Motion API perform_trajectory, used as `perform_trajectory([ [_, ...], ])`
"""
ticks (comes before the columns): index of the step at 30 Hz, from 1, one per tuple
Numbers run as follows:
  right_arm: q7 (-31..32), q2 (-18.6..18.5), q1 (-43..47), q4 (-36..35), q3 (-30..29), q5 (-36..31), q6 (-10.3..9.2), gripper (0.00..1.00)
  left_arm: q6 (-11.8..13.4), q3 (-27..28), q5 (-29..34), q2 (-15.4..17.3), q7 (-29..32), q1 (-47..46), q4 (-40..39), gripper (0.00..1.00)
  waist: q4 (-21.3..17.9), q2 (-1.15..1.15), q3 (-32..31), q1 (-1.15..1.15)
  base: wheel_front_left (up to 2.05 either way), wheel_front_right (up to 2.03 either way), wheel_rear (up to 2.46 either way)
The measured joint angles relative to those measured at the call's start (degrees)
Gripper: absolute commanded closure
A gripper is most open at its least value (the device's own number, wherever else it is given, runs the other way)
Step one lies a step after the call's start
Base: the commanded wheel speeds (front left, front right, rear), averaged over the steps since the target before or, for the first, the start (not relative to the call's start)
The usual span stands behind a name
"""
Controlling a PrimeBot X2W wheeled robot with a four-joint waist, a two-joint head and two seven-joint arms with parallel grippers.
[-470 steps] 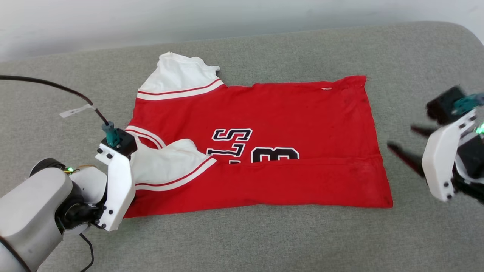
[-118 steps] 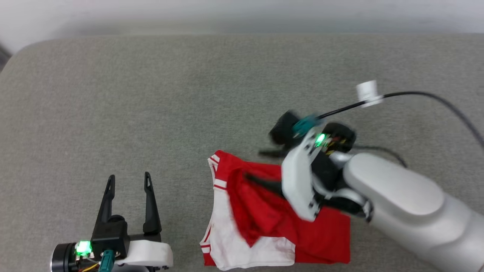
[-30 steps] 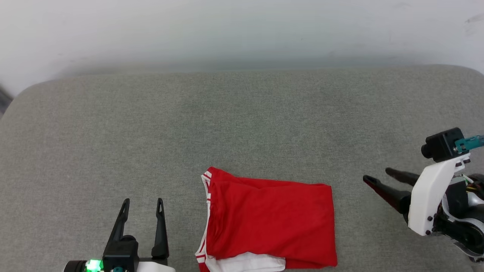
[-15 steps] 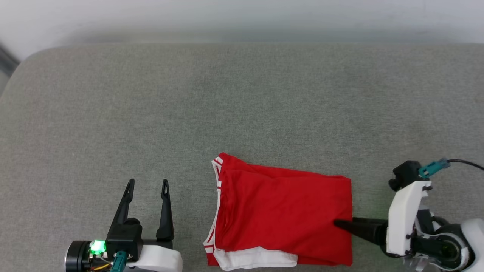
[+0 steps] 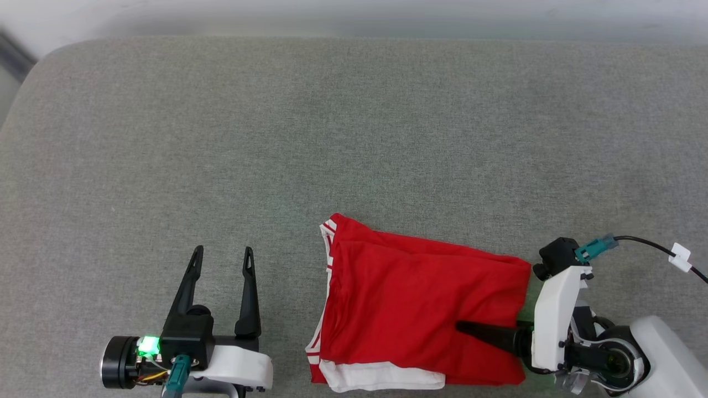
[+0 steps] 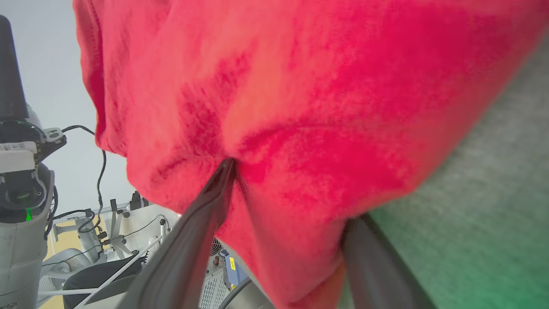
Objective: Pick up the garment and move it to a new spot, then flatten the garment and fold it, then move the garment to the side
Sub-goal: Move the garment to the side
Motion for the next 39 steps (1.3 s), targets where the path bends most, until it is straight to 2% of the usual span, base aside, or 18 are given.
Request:
perform_trajectory([
  [1,-0.9,0.1,-0.1,0.4,0.4,-0.4,0.03,1.0,0.0,0.0,0.0,0.0,0.0,0.0,0.0,0.0,0.0,0.0,0.0,0.0,0.0,0.0,0.0],
  [8,-5.2,-0.2,-1.7,2.6,2.7,-0.6,0.0,1.0,0.2,0.1,0.0,-0.1,0.0,0.3,0.2,0.0,-0.4,0.0,-1.2,0.01,0.0,0.0,0.0],
  [12,-8.2,-1.8,-2.9,1.4,4.9,-1.8,-0.21,1.0,0.5,0.2,-0.1,-0.2,0.0,1.3,0.3,0.0,-1.2,0.0,-2.4,0.01,0.0,0.0,0.0],
  [19,-10.9,-8.6,-6.3,-5.0,9.4,-5.0,-0.49,1.0,0.6,0.8,-0.1,-0.1,0.0,2.6,-0.1,0.0,-4.1,0.0,-4.1,0.01,0.0,0.0,0.0],
  [24,-12.5,-14.8,-10.1,-10.5,14.5,-10.0,-0.49,1.0,0.8,1.7,-0.2,0.0,0.0,3.6,-0.7,0.0,-8.1,0.0,-4.9,0.01,0.0,0.0,0.0],
  [25,-13.0,-17.1,-11.6,-11.8,16.2,-11.7,-0.49,1.0,0.8,1.8,-0.2,0.0,0.0,3.6,-1.0,0.0,-10.0,0.0,-4.9,0.01,0.0,0.0,0.0],
  [26,-13.0,-17.1,-11.6,-11.8,16.2,-11.7,-0.49,1.0,0.8,1.8,-0.2,0.0,0.0,3.6,-1.0,0.0,-10.0,0.0,-4.9,0.01,0.0,0.0,0.0],
  [33,-15.9,-23.6,-16.0,-12.4,18.1,-14.9,-0.48,1.0,0.1,2.3,0.2,1.2,0.0,2.9,-2.0,0.0,-16.5,0.0,-3.4,0.01,0.0,0.0,0.0],
  [39,-19.5,-27.2,-19.0,-9.3,16.9,-16.7,-0.48,1.0,-0.1,3.3,0.4,2.9,0.0,1.9,-2.7,0.0,-20.7,0.0,-0.2,0.01,0.0,0.0,0.0],
])
